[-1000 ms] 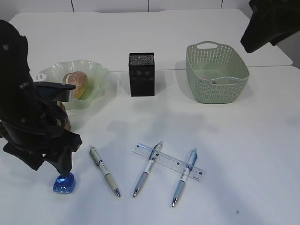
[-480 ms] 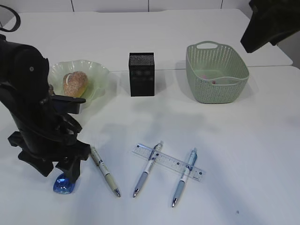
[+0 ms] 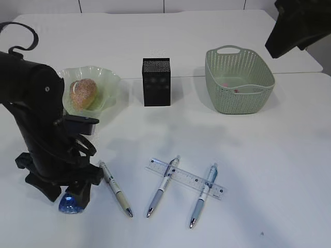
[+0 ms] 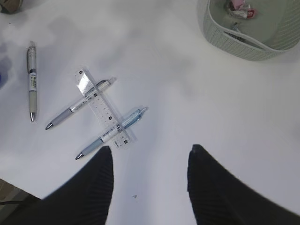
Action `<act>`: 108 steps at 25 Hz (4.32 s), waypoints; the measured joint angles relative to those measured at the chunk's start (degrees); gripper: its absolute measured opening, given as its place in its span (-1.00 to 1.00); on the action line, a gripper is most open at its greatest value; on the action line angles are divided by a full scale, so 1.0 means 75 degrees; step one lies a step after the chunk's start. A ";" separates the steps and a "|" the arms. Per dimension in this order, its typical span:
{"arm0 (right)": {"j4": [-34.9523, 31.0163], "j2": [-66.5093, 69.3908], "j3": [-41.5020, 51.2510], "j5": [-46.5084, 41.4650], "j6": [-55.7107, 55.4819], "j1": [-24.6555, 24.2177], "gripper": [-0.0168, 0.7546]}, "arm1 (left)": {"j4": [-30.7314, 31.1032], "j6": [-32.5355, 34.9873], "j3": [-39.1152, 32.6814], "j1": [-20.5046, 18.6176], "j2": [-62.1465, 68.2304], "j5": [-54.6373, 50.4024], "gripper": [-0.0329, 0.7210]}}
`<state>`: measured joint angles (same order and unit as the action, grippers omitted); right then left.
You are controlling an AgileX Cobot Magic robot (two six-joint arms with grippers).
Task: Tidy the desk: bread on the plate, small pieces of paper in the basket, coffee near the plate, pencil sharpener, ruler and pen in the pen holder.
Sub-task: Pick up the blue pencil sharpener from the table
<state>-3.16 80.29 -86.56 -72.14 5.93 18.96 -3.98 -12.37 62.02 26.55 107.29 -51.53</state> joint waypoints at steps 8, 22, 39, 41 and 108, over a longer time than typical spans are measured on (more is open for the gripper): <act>-0.0014 -0.0080 0.0000 0.0003 0.0000 0.0000 0.11 | 0.0065 0.0000 0.0000 0.0000 0.0117 0.0209 0.33; -0.0124 -0.0092 0.0000 0.0003 0.0018 0.0000 0.11 | 0.0100 0.0000 0.0000 0.0000 0.0117 0.0244 0.33; -0.0276 -0.0092 0.0000 0.0003 0.0061 0.0000 0.11 | 0.0106 0.0000 0.0026 -0.0199 0.0291 0.0244 0.33; -0.0276 -0.0092 0.0000 0.0003 0.0058 0.0000 0.11 | 0.0106 0.0000 0.0026 -0.0199 0.0355 0.0228 0.33; -0.0311 -0.0092 0.0000 0.0017 0.0135 0.0000 0.11 | 0.0080 0.0400 0.1759 -0.0199 0.0553 -0.2075 -0.11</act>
<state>-5.49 79.60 -86.56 -72.01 6.94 18.96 -3.38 -9.37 75.22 25.06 111.43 -67.09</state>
